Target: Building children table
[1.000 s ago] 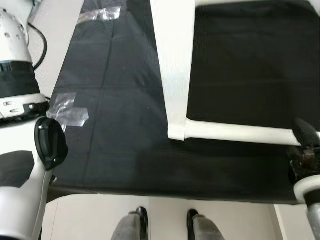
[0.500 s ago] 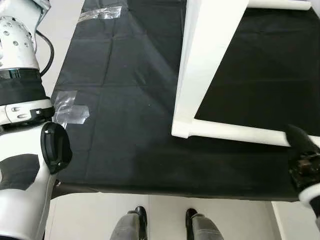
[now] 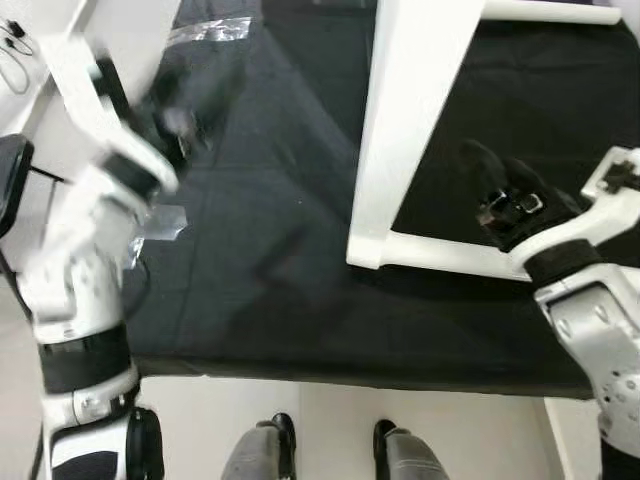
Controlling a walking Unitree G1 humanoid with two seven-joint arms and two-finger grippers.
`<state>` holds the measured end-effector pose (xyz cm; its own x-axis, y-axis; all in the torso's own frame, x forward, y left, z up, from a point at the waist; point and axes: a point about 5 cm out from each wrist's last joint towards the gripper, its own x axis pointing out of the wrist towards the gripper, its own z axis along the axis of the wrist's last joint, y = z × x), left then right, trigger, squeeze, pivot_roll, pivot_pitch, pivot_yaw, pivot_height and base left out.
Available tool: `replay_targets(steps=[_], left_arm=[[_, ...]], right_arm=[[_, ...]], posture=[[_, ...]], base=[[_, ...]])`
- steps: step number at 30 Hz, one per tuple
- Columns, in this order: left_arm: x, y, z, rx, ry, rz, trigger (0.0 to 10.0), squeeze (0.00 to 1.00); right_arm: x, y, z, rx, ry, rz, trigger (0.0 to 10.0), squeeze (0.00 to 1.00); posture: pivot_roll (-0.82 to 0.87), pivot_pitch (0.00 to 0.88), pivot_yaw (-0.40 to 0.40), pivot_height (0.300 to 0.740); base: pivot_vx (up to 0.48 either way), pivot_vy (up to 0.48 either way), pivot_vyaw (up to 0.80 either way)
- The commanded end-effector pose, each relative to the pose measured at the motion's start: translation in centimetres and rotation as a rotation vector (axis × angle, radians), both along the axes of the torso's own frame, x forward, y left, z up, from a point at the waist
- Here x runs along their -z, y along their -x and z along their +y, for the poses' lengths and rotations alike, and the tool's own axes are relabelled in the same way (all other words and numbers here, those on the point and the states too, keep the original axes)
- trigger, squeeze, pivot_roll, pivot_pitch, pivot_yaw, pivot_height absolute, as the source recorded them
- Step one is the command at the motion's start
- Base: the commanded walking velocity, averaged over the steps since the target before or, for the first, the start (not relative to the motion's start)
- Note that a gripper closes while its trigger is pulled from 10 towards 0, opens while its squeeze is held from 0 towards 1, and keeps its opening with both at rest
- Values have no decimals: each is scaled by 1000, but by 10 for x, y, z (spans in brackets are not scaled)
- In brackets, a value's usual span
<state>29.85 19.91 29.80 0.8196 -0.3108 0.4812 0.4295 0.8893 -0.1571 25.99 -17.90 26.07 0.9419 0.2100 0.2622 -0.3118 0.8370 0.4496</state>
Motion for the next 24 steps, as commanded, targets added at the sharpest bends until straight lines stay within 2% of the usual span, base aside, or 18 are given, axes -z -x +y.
replay_targets(steps=[1,3,6,7,9,15,24], left_arm=[[-2,8,2,-23,-8,-18,10000,0],[23,22,2,-60,-21,56,10000,0],[63,44,-16,0,-7,171,10000,0],[63,44,-16,0,-7,171,10000,0],[79,53,-33,69,13,221,10000,0],[93,58,-50,131,88,285,10000,0],[101,62,-62,196,59,305,10000,0]], right_arm=[[6,-2,1,1,8,9,10000,0],[12,-15,5,13,47,7,10000,0],[22,-34,16,27,130,9,10000,0],[22,-34,16,27,130,9,10000,0],[26,-40,20,29,161,14,10000,0],[30,-45,26,7,195,-3,10000,0],[46,-52,17,93,304,13,10000,0]], posture=[[3,236,22,740],[18,224,20,740],[30,202,20,740],[30,202,20,740],[31,195,14,740],[20,180,13,740],[12,173,11,740]], base=[[0,0,0],[0,0,0],[0,-252,0],[0,-465,0],[0,-469,0],[0,-469,0],[0,-469,0]])
